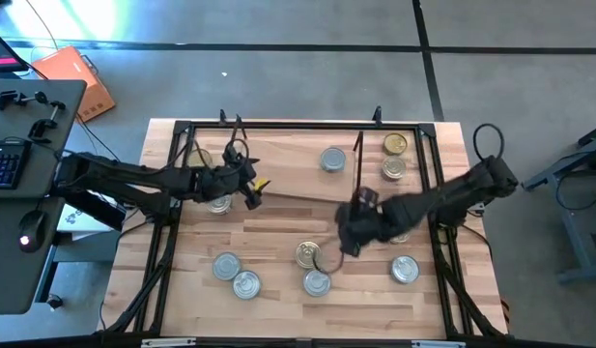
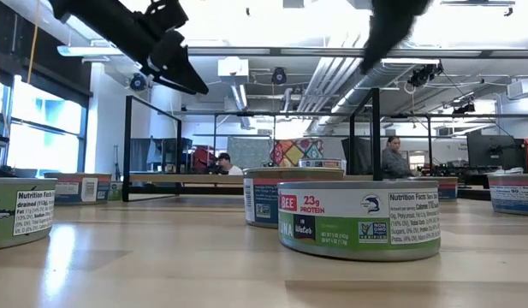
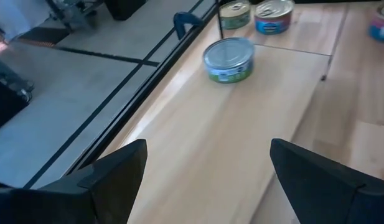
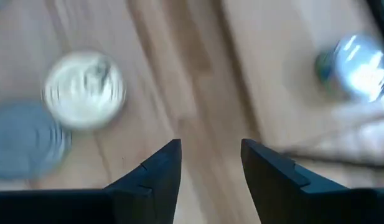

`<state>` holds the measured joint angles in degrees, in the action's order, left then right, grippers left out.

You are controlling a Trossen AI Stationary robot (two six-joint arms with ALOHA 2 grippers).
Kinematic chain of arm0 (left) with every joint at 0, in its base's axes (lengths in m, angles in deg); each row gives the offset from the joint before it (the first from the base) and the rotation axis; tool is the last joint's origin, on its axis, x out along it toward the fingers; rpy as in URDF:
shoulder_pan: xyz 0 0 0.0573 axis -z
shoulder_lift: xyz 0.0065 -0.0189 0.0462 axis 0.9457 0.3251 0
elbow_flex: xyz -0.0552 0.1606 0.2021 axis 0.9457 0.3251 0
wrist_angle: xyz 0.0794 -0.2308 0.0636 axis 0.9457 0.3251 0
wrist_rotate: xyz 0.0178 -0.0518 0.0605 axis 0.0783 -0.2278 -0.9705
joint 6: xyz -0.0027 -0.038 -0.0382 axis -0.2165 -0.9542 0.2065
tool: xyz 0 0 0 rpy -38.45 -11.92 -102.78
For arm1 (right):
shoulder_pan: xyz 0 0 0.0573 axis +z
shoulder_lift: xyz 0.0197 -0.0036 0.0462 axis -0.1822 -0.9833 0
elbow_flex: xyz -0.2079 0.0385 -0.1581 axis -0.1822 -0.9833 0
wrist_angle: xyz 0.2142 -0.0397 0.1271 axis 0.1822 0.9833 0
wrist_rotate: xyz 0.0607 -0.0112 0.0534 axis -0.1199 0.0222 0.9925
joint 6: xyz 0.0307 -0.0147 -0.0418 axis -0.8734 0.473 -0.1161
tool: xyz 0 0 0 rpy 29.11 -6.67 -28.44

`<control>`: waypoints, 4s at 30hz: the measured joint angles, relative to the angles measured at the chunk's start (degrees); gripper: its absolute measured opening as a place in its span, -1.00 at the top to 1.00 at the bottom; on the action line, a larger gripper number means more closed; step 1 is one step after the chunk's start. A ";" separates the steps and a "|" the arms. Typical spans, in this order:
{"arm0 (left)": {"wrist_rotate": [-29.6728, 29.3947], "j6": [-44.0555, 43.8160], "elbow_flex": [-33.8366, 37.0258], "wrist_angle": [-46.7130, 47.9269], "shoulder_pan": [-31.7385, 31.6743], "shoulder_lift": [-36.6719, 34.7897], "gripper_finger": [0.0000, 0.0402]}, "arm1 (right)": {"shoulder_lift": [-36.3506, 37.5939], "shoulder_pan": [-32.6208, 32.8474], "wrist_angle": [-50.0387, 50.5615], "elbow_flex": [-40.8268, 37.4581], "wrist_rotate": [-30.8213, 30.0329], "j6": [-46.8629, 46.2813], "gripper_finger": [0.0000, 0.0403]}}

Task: Stack canned seafood by type on shelf
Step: Adjust the shelf on the table, then adjust the cans

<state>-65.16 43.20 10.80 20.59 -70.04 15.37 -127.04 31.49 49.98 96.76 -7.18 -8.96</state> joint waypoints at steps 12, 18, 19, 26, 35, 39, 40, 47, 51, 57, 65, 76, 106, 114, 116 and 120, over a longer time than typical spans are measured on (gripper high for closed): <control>-1.29 -5.47 -0.02 1.54 4.28 0.00 -0.67 | -0.07 -4.05 -5.32 -13.99 -6.75 -5.47 0.40; -1.31 -8.07 -0.02 3.96 4.45 0.00 -0.67 | -0.07 -10.50 -6.03 -15.53 -7.65 -1.21 0.42; -1.36 -8.41 -0.02 4.41 4.45 0.00 -0.67 | -0.07 -11.54 -5.96 -15.58 -7.57 -0.26 0.42; -6.44 -10.60 3.54 4.35 4.45 0.00 -0.67 | -0.07 -17.94 -8.21 -15.58 -7.85 6.56 0.42; -9.41 -12.58 9.46 1.65 4.12 0.02 -0.67 | -0.07 -24.13 -9.27 -15.56 -7.83 8.55 0.42; -9.83 -11.69 9.90 1.32 3.59 0.00 -0.67 | -0.07 -25.61 -10.37 -15.56 -7.80 9.43 0.42; -9.97 -10.93 10.25 1.42 3.23 0.00 -0.67 | -0.07 -25.89 -10.71 -15.56 -7.76 9.45 0.42; -10.13 -4.41 14.50 -2.65 -0.69 0.00 -0.67 | -0.07 -26.40 -10.93 -15.53 -7.82 9.43 0.42; -9.94 2.03 17.44 -8.28 -3.48 0.00 -0.67 | -0.07 -26.40 -10.91 -15.53 -7.82 9.43 0.42; -5.39 10.12 20.56 -17.31 -8.07 0.00 -0.67 | -0.07 -26.56 -10.90 -15.53 -7.82 9.43 0.42; 0.18 11.81 21.62 -22.07 -10.78 0.00 -0.67 | -0.07 -27.78 -10.87 -15.51 -7.91 10.76 0.42; 0.76 11.61 21.62 -23.20 -10.72 0.00 -0.67 | -0.07 -30.62 -10.86 -15.51 -9.51 12.96 0.42; -1.45 4.39 21.57 -35.56 10.97 0.00 -0.67 | 4.56 0.37 -3.29 -10.57 -8.79 -7.45 -0.16; -3.25 -2.12 21.55 -38.43 18.59 0.41 -0.67 | 4.42 10.35 -37.40 -23.21 -3.09 5.08 -0.29; -5.95 -3.16 21.55 -39.47 20.67 1.58 -0.67 | 4.37 10.69 -49.08 -26.87 0.20 7.84 -0.28; -9.38 -3.37 21.53 -46.32 24.01 6.32 -0.67 | 3.23 11.22 -66.78 -32.11 5.39 11.60 -0.26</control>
<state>-74.54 39.84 32.34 -25.73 -46.03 21.69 -123.81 42.71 -16.80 64.65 -1.79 2.64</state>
